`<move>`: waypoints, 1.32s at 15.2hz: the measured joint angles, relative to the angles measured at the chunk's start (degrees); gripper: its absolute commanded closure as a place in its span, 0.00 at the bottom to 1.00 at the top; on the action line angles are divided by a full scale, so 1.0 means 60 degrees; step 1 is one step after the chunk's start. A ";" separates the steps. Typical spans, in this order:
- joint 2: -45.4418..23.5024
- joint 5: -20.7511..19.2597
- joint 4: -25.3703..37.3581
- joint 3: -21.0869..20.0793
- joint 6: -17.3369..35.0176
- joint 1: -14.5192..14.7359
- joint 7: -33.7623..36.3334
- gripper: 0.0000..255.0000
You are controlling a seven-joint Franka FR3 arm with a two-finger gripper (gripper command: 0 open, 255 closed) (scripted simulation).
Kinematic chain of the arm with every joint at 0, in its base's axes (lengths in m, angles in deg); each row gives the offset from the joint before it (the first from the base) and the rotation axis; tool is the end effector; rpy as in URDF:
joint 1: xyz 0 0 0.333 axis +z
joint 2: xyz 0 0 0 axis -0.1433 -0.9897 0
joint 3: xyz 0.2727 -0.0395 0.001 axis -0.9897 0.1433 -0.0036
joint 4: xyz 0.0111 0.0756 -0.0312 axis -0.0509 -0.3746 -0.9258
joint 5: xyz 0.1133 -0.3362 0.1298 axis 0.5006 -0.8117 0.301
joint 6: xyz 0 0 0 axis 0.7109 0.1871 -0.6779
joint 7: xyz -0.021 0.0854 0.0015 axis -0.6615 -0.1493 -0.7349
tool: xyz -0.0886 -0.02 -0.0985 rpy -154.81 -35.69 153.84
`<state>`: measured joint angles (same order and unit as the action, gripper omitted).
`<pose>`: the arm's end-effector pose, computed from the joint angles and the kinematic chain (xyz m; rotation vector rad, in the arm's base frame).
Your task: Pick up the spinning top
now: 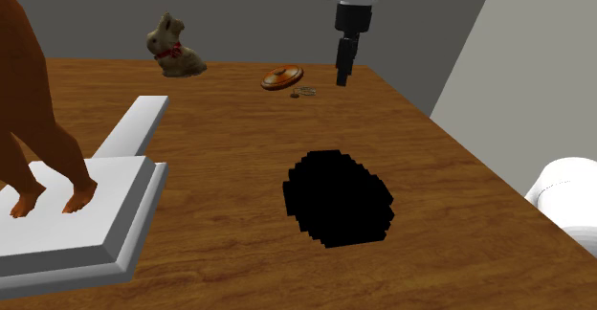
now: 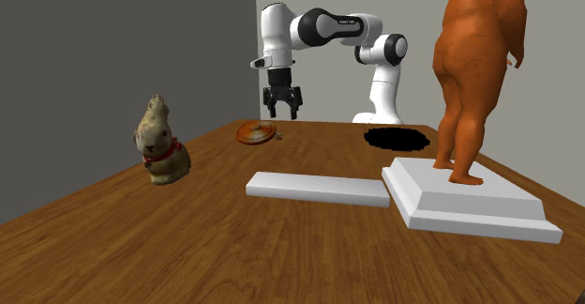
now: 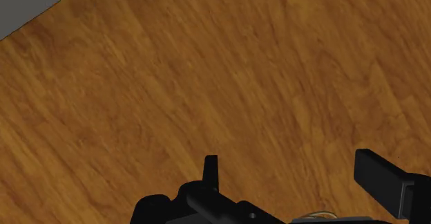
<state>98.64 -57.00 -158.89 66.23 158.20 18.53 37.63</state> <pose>0.4824 0.1053 0.5094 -2.9916 -0.8549 0.1084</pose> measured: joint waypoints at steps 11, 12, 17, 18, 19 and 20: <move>-0.1783 -0.0157 0.1844 -0.0552 0.0262 0.0567 -0.0930 0.00; -0.1793 -0.0158 0.1749 -0.0551 0.0369 0.0565 -0.0938 0.00; -0.1771 -0.0157 0.1365 -0.0562 0.0735 0.0578 -0.0922 1.00; -0.1769 -0.0157 0.1355 -0.0562 0.0744 0.0578 -0.0922 1.00; -0.1766 -0.0157 0.1351 -0.0562 0.0749 0.0577 -0.0923 1.00; -0.1765 -0.0157 0.1349 -0.0561 0.0751 0.0577 -0.0923 1.00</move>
<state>88.05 -57.95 -150.80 62.87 162.71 21.99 32.10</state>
